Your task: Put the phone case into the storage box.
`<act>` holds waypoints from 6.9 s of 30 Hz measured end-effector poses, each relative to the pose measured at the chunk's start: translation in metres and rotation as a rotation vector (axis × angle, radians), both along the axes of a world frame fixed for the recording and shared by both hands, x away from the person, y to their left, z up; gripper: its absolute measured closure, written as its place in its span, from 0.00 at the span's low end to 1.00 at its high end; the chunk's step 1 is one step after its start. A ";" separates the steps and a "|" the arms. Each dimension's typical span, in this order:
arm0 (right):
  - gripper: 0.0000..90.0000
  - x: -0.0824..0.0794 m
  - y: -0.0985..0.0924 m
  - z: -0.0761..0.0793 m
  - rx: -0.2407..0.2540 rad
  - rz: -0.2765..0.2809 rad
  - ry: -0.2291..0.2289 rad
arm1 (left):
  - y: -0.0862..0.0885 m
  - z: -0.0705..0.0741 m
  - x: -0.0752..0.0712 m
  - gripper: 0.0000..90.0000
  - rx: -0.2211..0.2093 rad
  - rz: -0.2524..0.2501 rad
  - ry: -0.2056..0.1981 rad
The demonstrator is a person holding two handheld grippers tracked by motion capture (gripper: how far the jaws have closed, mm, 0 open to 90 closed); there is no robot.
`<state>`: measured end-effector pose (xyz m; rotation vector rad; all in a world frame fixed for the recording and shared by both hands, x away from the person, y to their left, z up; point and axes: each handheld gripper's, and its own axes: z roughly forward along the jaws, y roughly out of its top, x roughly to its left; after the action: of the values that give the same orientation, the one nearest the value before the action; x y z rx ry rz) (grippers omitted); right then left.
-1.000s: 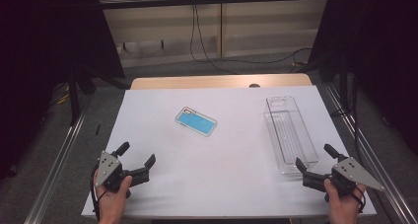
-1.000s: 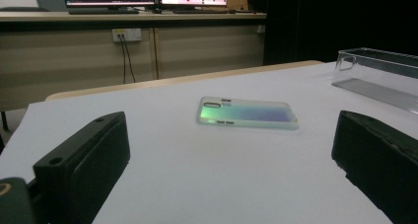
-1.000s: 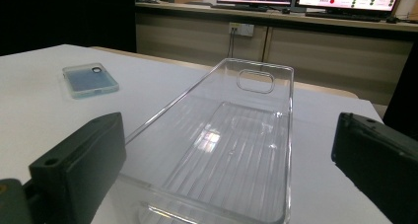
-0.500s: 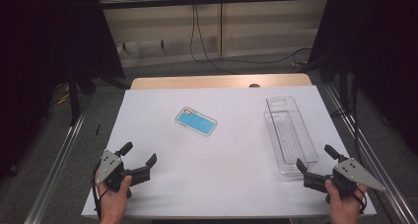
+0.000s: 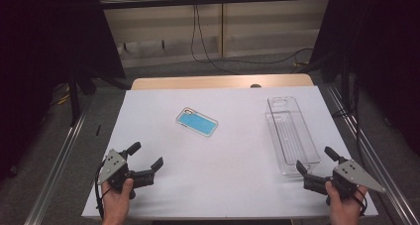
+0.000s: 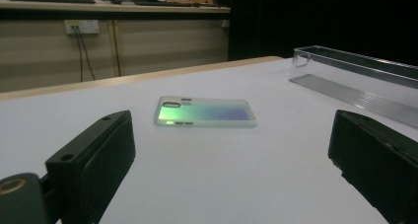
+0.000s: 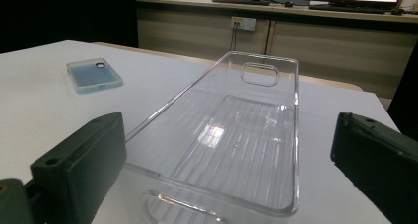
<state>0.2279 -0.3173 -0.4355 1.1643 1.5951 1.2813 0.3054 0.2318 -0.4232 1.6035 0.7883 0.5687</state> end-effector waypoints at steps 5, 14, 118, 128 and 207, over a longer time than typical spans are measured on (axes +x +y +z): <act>0.00 -0.001 -0.001 0.000 0.001 0.003 0.002 | -0.004 0.002 -0.001 0.03 -0.005 0.006 0.000; 0.00 0.001 -0.003 0.001 0.002 -0.011 -0.004 | -0.019 0.005 0.013 0.03 0.031 0.003 -0.016; 0.01 0.000 -0.003 0.001 0.009 0.015 -0.006 | -0.150 0.012 0.149 0.10 0.064 -0.115 -0.011; 0.01 0.000 -0.004 0.001 0.010 0.012 -0.005 | -0.153 0.013 0.155 0.17 0.071 -0.105 -0.017; 0.00 -0.002 -0.006 0.002 0.028 0.026 -0.008 | -0.196 -0.015 0.219 1.00 0.389 -0.200 0.457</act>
<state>0.2262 -0.3234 -0.4334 1.1570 1.5961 1.3278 0.5244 0.0363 -0.4382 2.1888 0.8707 0.2143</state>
